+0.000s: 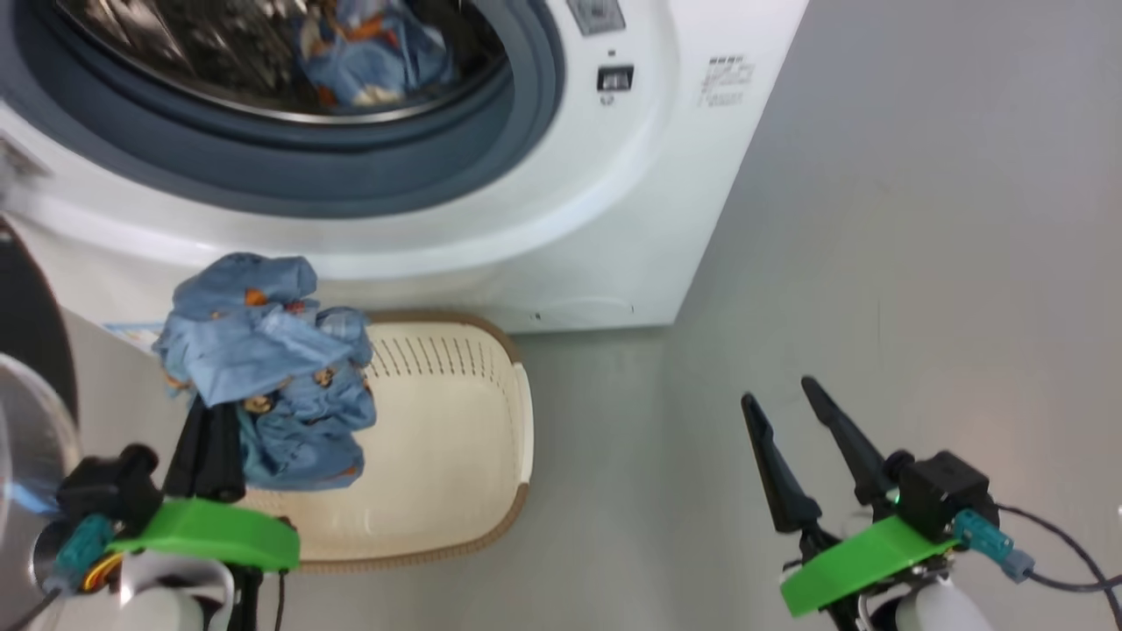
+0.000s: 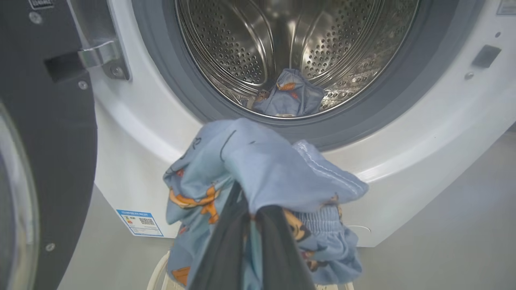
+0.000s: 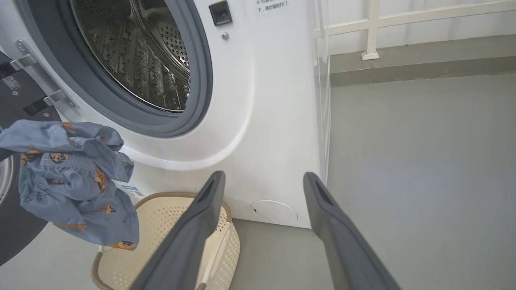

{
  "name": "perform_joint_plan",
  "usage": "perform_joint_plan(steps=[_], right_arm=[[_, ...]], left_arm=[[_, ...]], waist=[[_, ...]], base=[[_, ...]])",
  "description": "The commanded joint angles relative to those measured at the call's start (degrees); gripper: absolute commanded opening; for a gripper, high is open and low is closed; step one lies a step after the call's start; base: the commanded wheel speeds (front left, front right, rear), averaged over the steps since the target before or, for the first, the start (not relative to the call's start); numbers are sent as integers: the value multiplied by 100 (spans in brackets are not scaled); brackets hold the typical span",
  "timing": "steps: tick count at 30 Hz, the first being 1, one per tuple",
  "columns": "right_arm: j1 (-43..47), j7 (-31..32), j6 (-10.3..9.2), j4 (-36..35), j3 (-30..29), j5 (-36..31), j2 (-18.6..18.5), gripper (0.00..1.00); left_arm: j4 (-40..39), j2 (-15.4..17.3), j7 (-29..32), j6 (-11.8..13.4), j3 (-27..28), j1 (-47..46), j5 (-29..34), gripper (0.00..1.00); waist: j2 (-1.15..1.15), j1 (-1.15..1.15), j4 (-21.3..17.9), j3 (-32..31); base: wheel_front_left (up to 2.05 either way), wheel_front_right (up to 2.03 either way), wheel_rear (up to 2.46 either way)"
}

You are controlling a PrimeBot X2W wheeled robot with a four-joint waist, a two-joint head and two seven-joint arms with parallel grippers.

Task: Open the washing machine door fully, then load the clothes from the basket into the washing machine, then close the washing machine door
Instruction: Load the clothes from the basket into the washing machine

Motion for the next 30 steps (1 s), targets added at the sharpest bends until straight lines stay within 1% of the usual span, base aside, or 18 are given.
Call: perform_joint_plan(steps=[1, 8, 15, 21, 30], right_arm=[[135, -27, 9, -86, 162, 66, 27, 100], [396, -27, 9, -13, 188, 116, 35, 100], [617, -27, 9, 35, 253, 145, 43, 100], [807, -27, 9, 98, 355, 192, 51, 100], [961, -27, 9, 80, 375, 211, 56, 100]], left_arm=[[-258, 78, -76, -20, 266, 140, 104, 0], [-696, -46, -76, -64, 475, 684, 318, 0], [-1090, -147, -76, 21, 647, 1288, 521, 0], [-1382, -182, -76, 42, 767, 1778, 606, 0], [-1687, -231, -76, 75, 829, 2199, 636, 0]], waist=[[0, 0, 65, -421], [0, 0, 38, -890], [0, 0, -69, -1411], [0, 0, -160, -1780], [0, 0, -162, -1942]], base=[[0, 0, 0], [0, 0, 0], [0, 0, 0], [0, 0, 0], [0, 0, 0]])
